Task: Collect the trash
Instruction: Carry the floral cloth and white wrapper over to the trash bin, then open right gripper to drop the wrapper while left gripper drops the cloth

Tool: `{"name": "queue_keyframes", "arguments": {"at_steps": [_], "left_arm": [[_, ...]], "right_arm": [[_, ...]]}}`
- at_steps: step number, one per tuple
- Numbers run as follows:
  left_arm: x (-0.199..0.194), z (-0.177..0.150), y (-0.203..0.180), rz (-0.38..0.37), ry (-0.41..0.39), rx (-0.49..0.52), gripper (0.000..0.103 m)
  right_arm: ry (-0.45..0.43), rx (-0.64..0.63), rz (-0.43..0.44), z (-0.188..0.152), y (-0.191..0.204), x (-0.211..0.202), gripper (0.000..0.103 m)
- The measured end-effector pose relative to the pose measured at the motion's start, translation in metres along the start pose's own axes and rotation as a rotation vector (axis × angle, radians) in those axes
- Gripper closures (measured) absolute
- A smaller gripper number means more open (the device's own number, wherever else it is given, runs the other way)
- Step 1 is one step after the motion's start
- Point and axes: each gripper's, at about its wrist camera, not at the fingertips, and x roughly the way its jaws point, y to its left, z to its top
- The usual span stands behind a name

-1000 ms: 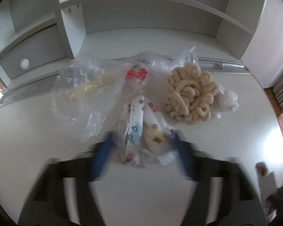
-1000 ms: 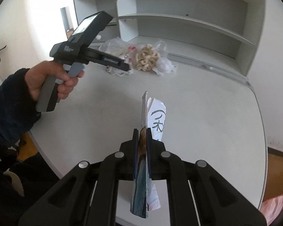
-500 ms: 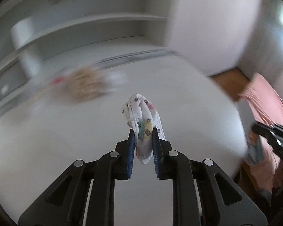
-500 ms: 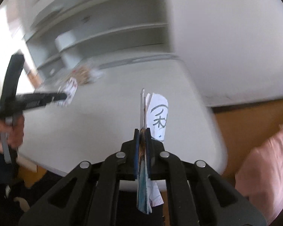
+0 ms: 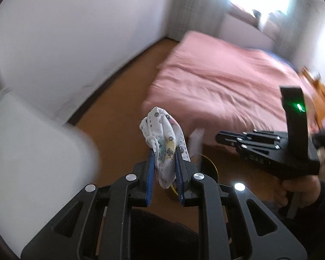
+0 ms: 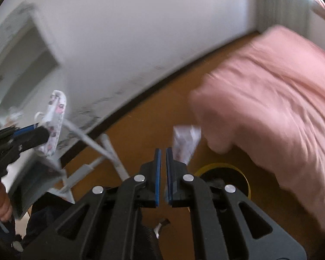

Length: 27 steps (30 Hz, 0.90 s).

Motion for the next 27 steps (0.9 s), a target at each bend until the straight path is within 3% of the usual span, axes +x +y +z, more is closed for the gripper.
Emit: {"name": "queue_keyframes", "arguments": {"at_steps": [3,6,19,21,23,27], "left_arm": [[0.042,0.002,-0.024,-0.037,0.041,0.054,0.086],[0.077,0.004,-0.031,-0.085,0.108,0.033,0.086],[0.123,-0.006,-0.074,-0.128,0.215,0.107,0.086],[0.132,-0.006,-0.084,-0.146,0.225,0.124,0.086],[0.138,-0.006,-0.091,-0.159,0.234,0.134,0.086],[0.152,-0.004,-0.107,-0.186,0.250,0.155,0.085]], "right_arm": [[0.038,0.062,-0.050,-0.013,-0.034,0.009,0.097],[0.078,0.127,-0.071,-0.026,-0.061,0.016,0.097],[0.070,0.295,-0.102,-0.036,-0.114,0.012,0.096],[0.051,0.328,-0.111,-0.036,-0.121,0.007,0.085],[0.005,0.361,-0.133,-0.036,-0.126,-0.002,0.025],[-0.082,0.383,-0.144,-0.032,-0.130,-0.020,0.023]]}}
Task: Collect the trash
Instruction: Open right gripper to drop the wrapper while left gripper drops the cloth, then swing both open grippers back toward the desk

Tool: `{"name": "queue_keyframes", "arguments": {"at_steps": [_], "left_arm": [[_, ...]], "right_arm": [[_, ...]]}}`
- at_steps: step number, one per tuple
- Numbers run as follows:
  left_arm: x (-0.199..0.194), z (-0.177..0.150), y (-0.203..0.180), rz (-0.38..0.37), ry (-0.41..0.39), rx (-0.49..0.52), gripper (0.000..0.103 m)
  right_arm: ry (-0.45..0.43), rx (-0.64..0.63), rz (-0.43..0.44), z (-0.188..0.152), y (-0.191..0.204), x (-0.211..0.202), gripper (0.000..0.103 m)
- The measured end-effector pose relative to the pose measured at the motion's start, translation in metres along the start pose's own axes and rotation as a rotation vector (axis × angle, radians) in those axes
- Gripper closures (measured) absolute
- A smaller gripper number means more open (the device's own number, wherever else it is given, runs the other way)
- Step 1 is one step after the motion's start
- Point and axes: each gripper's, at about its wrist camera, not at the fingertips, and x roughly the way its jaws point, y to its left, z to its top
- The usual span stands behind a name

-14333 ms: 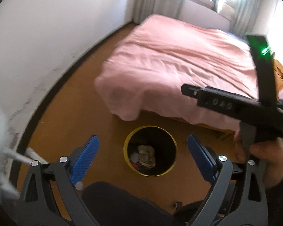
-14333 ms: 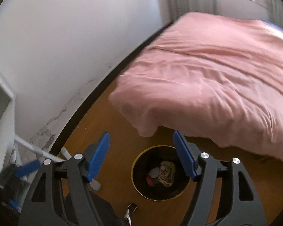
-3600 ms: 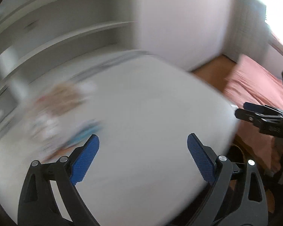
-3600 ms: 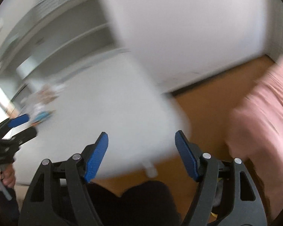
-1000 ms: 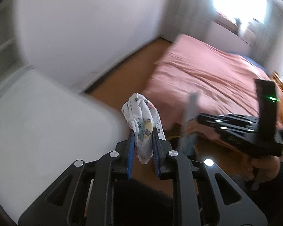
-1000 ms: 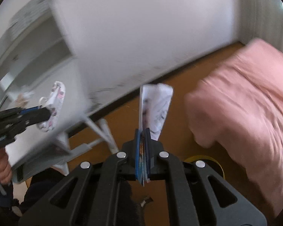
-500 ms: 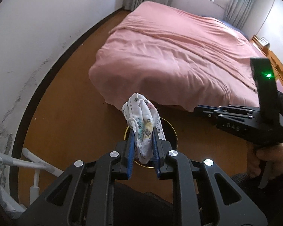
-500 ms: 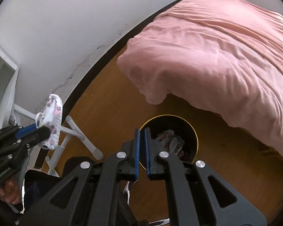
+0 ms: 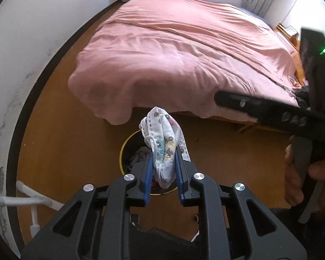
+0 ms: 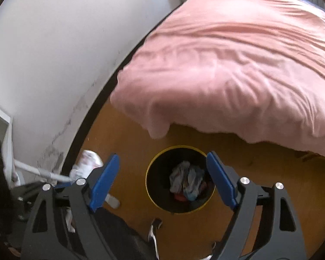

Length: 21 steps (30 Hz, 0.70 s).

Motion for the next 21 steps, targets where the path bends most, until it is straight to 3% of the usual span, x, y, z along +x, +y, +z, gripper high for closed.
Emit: {"name": "queue_keyframes", "arguments": {"at_steps": [1,3,4,5,13,21], "left_arm": [[0.004,0.002,-0.003,-0.004,0.008,0.006,0.084],[0.013,0.005,-0.009,-0.008,0.025,0.021,0.063],[0.016,0.007,-0.011,-0.010,0.028,0.026,0.044],[0.018,0.008,-0.014,-0.010,0.024,0.033,0.038],[0.007,0.007,-0.016,0.013,0.007,0.039,0.034],[-0.076,-0.015,0.008,0.093,-0.122,-0.037,0.012]], "right_arm": [[-0.012,0.009,-0.003,0.002,-0.001,-0.002,0.023],[-0.047,0.031,-0.002,0.005,-0.005,-0.008,0.023],[-0.063,0.044,-0.001,0.006,-0.008,-0.011,0.023],[-0.078,0.059,-0.001,0.007,-0.011,-0.014,0.023],[-0.063,0.062,0.013,0.009,-0.012,-0.012,0.023],[-0.083,-0.087,-0.001,0.002,0.029,-0.014,0.023]]}}
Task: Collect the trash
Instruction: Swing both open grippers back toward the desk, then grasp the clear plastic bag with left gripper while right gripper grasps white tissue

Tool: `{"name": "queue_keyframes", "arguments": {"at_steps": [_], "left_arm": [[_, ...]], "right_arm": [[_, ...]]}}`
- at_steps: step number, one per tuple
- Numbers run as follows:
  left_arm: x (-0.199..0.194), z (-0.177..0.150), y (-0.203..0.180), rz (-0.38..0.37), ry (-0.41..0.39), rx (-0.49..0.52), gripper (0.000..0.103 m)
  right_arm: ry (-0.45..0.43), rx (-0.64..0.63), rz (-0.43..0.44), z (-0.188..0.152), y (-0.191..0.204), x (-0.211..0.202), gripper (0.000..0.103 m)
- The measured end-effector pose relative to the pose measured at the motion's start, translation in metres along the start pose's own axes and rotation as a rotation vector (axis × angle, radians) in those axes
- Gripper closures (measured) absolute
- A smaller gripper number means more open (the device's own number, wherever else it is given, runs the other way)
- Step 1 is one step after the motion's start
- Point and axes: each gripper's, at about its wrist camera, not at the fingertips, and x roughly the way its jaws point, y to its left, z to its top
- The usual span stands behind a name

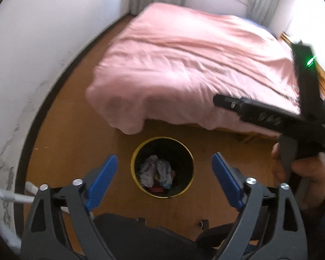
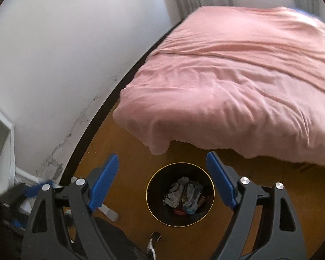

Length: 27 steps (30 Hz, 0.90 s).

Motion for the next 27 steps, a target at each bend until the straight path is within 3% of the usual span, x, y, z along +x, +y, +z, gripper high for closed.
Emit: {"name": "queue_keyframes", "arguments": {"at_steps": [3,6,10,17,19,23,27], "left_arm": [[-0.051,-0.012,0.026,0.042,-0.079,-0.043,0.012],[-0.103,-0.030,0.061,0.109,-0.147,-0.107,0.011],[-0.170,-0.069,0.117,0.259,-0.219,-0.225,0.011],[-0.283,-0.190,0.222,0.556,-0.270,-0.562,0.011],[-0.307,-0.220,0.237,0.613,-0.283,-0.640,0.011],[-0.355,-0.295,0.261,0.718,-0.301,-0.820,0.011],[-0.388,-0.357,0.274,0.786,-0.311,-0.963,0.011]], "right_arm": [[-0.017,-0.076,0.029,-0.001,0.035,-0.005,0.023],[-0.038,-0.167,0.123,-0.003,0.090,-0.016,0.023],[-0.036,-0.361,0.283,-0.018,0.191,-0.031,0.023],[0.062,-0.690,0.597,-0.070,0.385,-0.046,0.023],[0.100,-0.766,0.673,-0.086,0.434,-0.050,0.023],[0.144,-0.898,0.772,-0.114,0.525,-0.054,0.024],[0.233,-0.912,0.827,-0.128,0.593,-0.041,0.030]]}}
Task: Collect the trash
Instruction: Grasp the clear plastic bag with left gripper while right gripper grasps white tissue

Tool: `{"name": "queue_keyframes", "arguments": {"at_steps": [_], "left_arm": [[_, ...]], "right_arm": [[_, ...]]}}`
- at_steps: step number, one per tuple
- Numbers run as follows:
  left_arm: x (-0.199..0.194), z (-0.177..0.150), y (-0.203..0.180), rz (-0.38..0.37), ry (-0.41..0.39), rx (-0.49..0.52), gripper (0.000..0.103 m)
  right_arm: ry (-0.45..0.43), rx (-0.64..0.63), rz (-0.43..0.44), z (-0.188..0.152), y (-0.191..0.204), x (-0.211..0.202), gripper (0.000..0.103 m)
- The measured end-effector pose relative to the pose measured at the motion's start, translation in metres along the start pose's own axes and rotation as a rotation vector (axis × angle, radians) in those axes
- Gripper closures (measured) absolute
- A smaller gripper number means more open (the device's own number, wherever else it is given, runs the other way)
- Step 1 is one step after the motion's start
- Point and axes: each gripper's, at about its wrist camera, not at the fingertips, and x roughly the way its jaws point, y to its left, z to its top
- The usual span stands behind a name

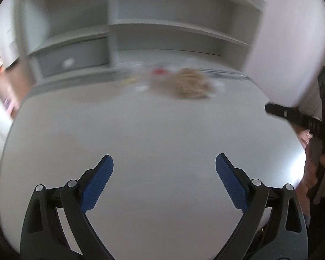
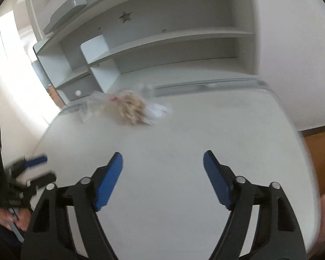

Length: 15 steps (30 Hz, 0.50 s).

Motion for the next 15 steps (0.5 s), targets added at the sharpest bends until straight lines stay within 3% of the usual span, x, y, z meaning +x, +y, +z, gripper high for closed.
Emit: {"name": "queue_keyframes", "arguments": {"at_steps": [4,7,13,15], "left_arm": [[-0.008,-0.003,0.039,0.041,-0.015,-0.056,0.011],[-0.005,0.006,0.055,0.066,-0.018,-0.068,0.011],[0.014,0.032,0.054,0.057,-0.030,-0.012,0.010],[0.027,0.047,0.051,0.048,-0.034,0.013,0.011]], "right_arm": [[0.043,0.005,0.002,0.035,0.003,0.052,0.038],[0.067,0.014,-0.015,0.044,0.010,0.076,0.047],[0.101,0.046,-0.031,0.055,0.005,0.108,0.053],[0.109,0.056,-0.022,0.054,0.004,0.112,0.066]]}}
